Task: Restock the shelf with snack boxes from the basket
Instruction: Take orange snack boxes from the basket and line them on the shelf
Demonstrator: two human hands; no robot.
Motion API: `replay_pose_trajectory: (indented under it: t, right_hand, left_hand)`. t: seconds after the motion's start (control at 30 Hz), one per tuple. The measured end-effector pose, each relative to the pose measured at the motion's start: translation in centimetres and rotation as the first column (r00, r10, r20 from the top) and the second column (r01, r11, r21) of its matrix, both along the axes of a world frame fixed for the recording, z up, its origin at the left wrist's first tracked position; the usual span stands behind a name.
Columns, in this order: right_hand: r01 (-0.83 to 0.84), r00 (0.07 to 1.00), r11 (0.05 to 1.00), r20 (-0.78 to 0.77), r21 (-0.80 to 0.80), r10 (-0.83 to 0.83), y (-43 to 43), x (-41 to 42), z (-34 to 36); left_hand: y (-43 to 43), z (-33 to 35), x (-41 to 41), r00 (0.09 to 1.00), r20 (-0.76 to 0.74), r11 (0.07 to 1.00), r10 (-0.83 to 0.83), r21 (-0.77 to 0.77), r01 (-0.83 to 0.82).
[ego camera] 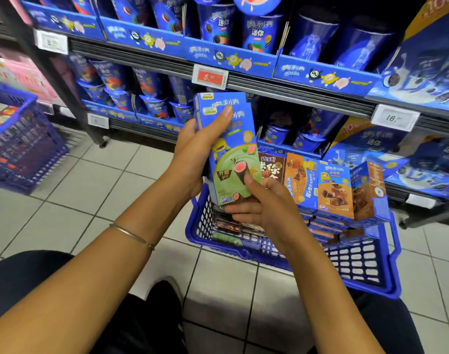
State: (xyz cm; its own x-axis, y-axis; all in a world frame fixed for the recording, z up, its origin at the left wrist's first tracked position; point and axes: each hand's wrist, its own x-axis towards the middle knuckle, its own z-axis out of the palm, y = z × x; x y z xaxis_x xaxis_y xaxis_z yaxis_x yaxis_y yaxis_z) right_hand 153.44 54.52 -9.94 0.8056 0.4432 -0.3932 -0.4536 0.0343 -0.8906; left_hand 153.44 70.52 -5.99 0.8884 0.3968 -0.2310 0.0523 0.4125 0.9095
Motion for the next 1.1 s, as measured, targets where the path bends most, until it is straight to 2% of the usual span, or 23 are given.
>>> replay_pose_trajectory:
  t: [0.13, 0.23, 0.3, 0.33, 0.37, 0.43, 0.47, 0.53, 0.63, 0.7, 0.8, 0.93, 1.0, 1.1]
  right_hand:
    - [0.003, 0.993, 1.0, 0.121, -0.031, 0.001, 0.0, 0.7, -0.1]
    - [0.031, 0.995, 0.997, 0.093, -0.075, -0.024, -0.9, 2.0, -2.7]
    - [-0.07, 0.993, 0.959, 0.07, -0.274, 0.092, -1.6, 3.0, -6.4]
    - [-0.177, 0.974, 0.886, 0.049, -0.429, 0.219, -1.7, 3.4, -8.6]
    - [-0.299, 0.926, 0.762, 0.018, -0.575, 0.377, -1.7, 3.9, -10.8]
    - [-0.451, 0.744, 0.422, -0.071, -0.787, 0.665, -1.3, 4.7, -14.8]
    - [-0.456, 0.641, 0.26, -0.111, -0.851, 0.759, -0.8, 5.1, -16.4]
    - [-0.426, 0.492, 0.018, -0.215, -0.904, 0.844, 0.0, 5.5, -18.9]
    - [-0.398, 0.349, -0.214, -0.363, -0.892, 0.864, 0.7, 5.6, -21.8]
    - [-0.385, 0.306, -0.291, -0.419, -0.876, 0.855, 0.7, 5.6, -23.2]
    - [-0.359, 0.28, -0.287, -0.396, -0.888, 0.875, 0.2, 6.0, -24.2]
    - [-0.408, 0.322, -0.16, -0.305, -0.899, 0.896, -0.2, 6.2, -22.3]
    - [-0.444, 0.393, -0.015, -0.21, -0.896, 0.895, -0.8, 6.2, -19.7]
    - [-0.448, 0.572, 0.365, 0.052, -0.816, 0.818, -3.4, 5.3, -14.7]
  left_hand:
    - [-0.5, 0.2, -0.1, 1.0, -0.01, 1.0, 0.016, -0.012, -0.016]
    - [-0.1, 0.7, -0.3, 0.998, 0.006, 0.998, 0.063, -0.003, -0.063]
    - [0.3, 1.2, -0.5, 0.997, 0.011, 0.997, 0.08, -0.02, -0.08]
    - [0.4, 1.3, -0.6, 0.997, 0.009, 0.996, 0.081, -0.034, -0.08]
    - [0.4, 1.4, -0.7, 0.997, 0.006, 0.996, 0.077, -0.045, -0.076]
    - [0.4, 1.4, -0.9, 0.998, 0.003, 0.996, 0.063, -0.061, -0.063]
    - [0.4, 1.4, -1.0, 0.998, 0.002, 0.996, 0.058, -0.066, -0.058]
    - [0.1, 1.4, -1.0, 0.999, -0.002, 0.996, 0.048, -0.075, -0.048]
    - [-0.3, 1.4, -1.0, 1.0, -0.017, 0.995, 0.026, -0.097, -0.028]
    - [-0.4, 1.2, -1.0, 0.999, -0.038, 0.995, 0.007, -0.096, -0.011]
    - [-0.4, 0.9, -0.9, 0.998, -0.055, 0.996, -0.006, -0.091, 0.001]
    - [-0.2, 0.7, -0.2, 0.998, -0.06, 0.996, -0.015, -0.083, 0.01]
    - [0.0, 0.7, 0.3, 0.998, -0.058, 0.996, -0.015, -0.089, 0.01]
    - [0.3, 1.0, 1.4, 0.999, -0.047, 0.994, -0.013, -0.105, 0.008]
